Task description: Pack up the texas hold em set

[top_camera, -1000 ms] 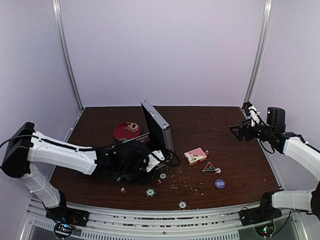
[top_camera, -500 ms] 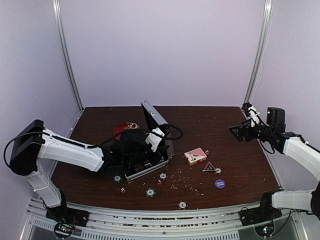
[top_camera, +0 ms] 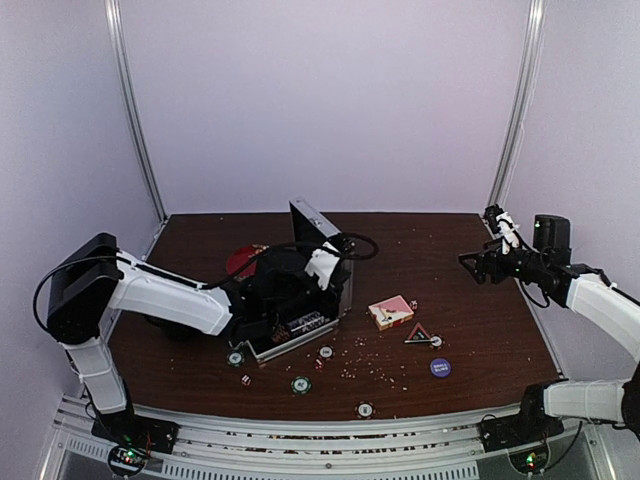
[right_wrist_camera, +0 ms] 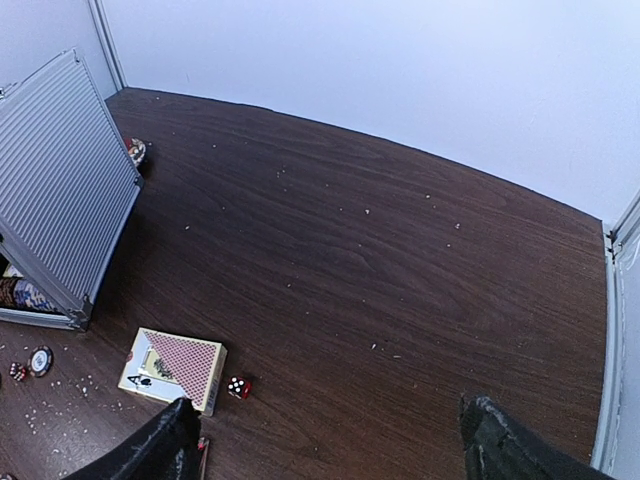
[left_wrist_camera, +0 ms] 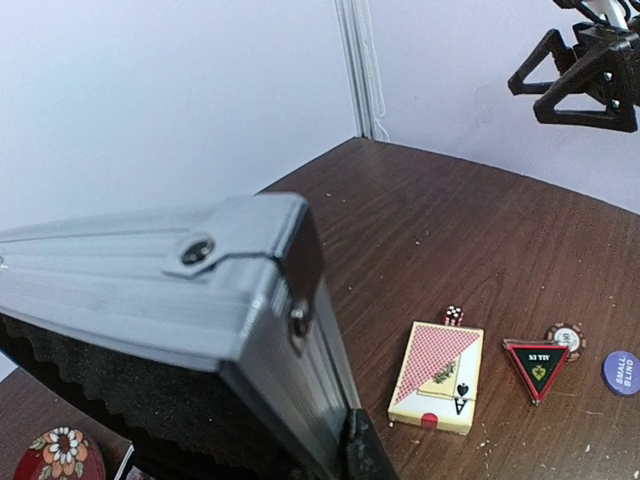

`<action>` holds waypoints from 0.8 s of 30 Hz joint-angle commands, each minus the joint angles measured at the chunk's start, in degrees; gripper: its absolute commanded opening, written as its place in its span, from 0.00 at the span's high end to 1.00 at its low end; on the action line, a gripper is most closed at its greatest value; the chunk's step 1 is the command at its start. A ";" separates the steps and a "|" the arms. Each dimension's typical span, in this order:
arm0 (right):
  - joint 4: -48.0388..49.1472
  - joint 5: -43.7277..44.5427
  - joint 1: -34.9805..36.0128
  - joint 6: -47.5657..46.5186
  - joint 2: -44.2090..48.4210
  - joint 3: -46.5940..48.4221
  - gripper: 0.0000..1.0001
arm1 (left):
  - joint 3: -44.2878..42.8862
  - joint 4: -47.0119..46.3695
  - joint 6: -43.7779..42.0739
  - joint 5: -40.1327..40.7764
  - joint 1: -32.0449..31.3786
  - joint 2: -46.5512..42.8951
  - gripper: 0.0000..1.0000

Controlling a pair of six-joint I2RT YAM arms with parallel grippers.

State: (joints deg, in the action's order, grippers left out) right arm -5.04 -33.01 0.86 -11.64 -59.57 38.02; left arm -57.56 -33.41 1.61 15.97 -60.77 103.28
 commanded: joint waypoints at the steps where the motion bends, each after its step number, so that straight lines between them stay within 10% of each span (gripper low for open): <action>1: -0.24 0.58 -0.32 -0.34 0.16 1.51 0.10 | -5.98 -7.89 -3.11 0.67 1.41 3.01 0.98; 24: -0.23 1.54 -0.28 -0.77 -0.96 1.36 0.10 | -47.92 -1.16 -2.81 3.64 6.72 31.82 1.00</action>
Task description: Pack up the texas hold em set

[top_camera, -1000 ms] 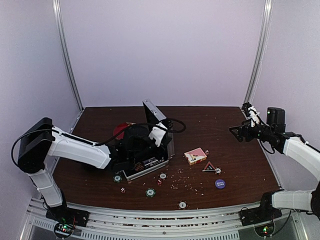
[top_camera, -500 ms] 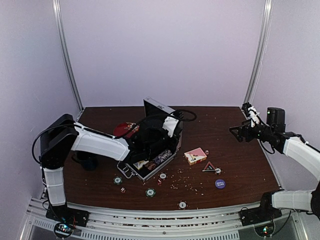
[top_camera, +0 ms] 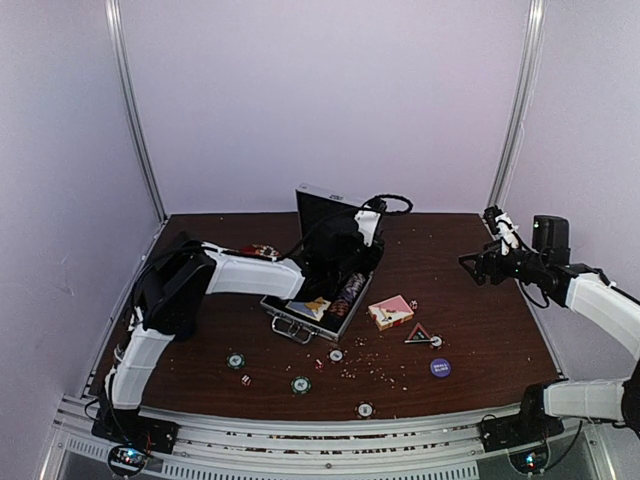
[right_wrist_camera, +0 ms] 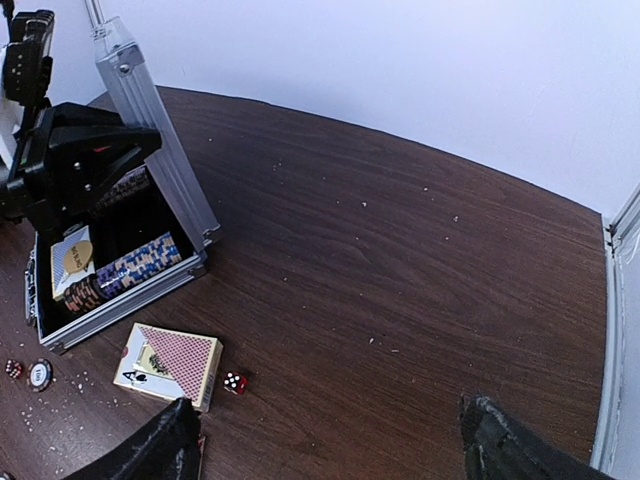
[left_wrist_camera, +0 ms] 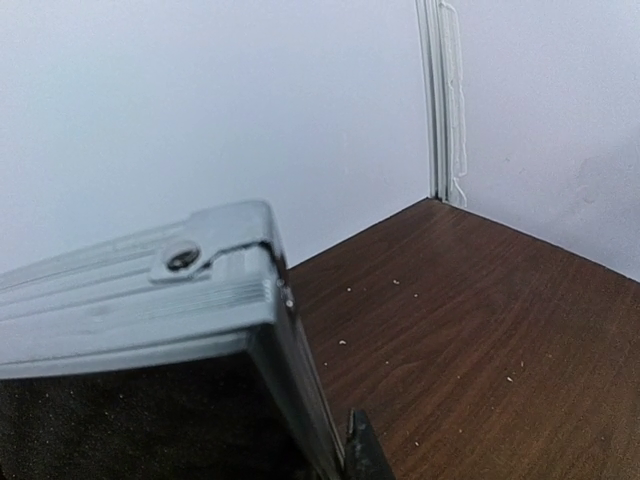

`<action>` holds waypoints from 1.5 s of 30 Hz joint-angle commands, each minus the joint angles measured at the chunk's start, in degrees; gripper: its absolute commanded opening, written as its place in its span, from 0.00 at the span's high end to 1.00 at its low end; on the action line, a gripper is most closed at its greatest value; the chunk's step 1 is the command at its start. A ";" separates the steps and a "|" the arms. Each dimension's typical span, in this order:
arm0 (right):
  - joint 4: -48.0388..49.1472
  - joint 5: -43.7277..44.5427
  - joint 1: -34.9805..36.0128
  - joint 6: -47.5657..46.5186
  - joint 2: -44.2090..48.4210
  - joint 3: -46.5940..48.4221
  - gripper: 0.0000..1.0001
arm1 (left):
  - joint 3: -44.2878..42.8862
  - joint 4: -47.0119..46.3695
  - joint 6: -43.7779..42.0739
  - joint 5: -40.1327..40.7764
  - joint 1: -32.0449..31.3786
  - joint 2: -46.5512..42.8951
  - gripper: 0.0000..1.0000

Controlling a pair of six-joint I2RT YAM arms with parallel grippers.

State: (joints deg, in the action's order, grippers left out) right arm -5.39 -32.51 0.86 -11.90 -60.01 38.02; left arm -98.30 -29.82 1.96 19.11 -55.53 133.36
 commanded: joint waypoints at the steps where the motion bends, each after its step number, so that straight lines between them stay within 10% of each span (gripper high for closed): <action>1: 0.11 1.11 -0.33 -0.57 -0.67 1.38 0.10 | -8.58 -4.45 -3.04 0.20 1.67 2.85 1.00; 12: 0.11 1.58 -0.34 -0.67 -1.76 1.41 0.10 | -10.59 -3.38 -2.12 -3.43 2.88 3.81 0.70; 21: -0.11 0.92 -0.34 -0.98 -1.49 1.45 0.10 | 8.71 -10.36 -0.78 -3.73 1.82 -7.87 0.46; 30: -0.57 -0.23 -0.29 -1.23 -1.36 1.71 0.10 | 27.64 -8.20 -1.18 -2.92 0.68 -22.96 0.42; 37: -0.87 -1.26 -0.34 -1.74 -2.14 1.22 0.10 | 31.23 15.11 9.34 3.57 3.23 -32.47 0.30; 45: -13.47 -4.30 3.56 -13.21 -10.88 10.09 0.14 | 34.32 34.08 19.82 -12.07 17.06 -38.54 0.12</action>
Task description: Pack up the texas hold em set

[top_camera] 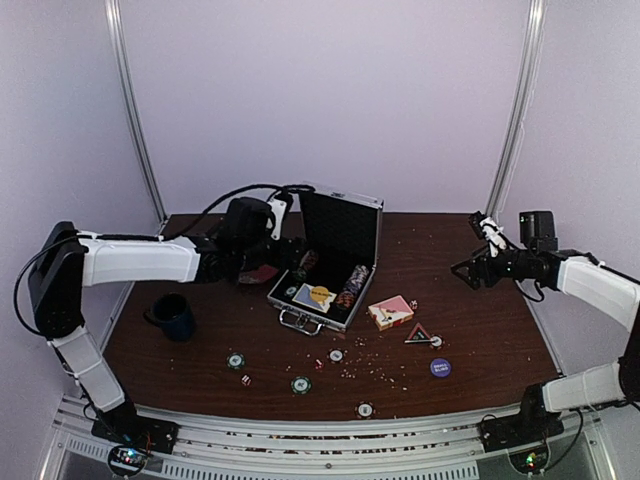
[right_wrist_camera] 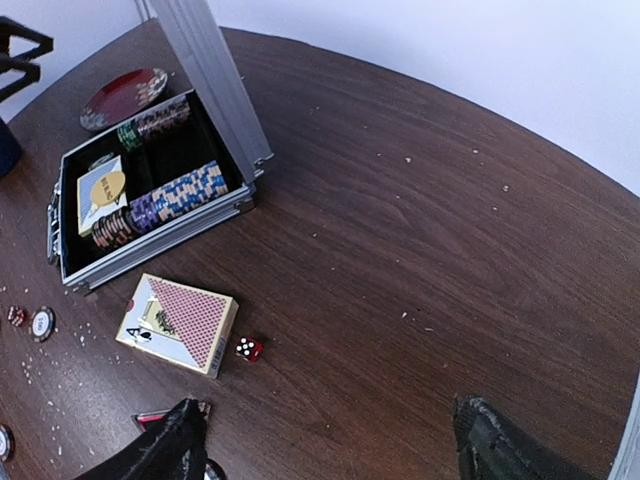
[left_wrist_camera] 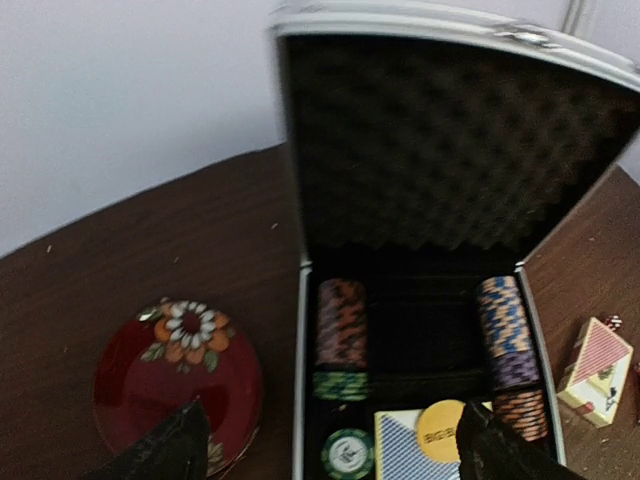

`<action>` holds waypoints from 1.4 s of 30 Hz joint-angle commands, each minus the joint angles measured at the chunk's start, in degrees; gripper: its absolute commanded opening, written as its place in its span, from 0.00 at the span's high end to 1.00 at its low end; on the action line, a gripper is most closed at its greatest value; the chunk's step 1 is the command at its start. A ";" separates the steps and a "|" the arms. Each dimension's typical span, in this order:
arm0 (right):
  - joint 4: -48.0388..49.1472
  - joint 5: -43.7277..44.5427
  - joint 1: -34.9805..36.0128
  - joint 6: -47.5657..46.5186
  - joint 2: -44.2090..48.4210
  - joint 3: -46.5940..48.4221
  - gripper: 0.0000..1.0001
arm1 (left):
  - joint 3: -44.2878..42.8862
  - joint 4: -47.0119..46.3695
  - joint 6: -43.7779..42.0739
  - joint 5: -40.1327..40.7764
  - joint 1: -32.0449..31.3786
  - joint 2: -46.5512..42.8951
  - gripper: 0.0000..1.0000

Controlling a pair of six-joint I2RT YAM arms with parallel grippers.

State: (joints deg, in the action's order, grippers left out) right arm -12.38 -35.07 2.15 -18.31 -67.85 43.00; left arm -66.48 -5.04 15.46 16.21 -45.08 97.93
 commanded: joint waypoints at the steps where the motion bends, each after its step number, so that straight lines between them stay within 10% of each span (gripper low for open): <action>1: -6.73 -1.32 3.25 -7.77 -4.25 5.91 0.14 | 3.09 9.23 6.42 -11.63 8.25 -3.16 0.11; 8: -15.55 3.80 10.93 -14.78 -13.82 16.41 0.15 | -1.05 10.06 4.17 -31.59 15.91 5.09 0.02; 27: -18.66 11.48 22.48 -22.86 -21.83 18.62 0.16 | -2.96 8.60 1.24 -43.80 13.83 15.24 0.14; 42: -34.83 14.32 26.21 -50.57 -31.94 31.61 0.08 | -3.19 9.01 0.50 -46.13 8.00 15.01 0.18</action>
State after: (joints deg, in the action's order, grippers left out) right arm -42.02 -22.96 26.85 -60.10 -96.53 70.43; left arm -69.65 5.69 16.51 -24.49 -33.17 114.15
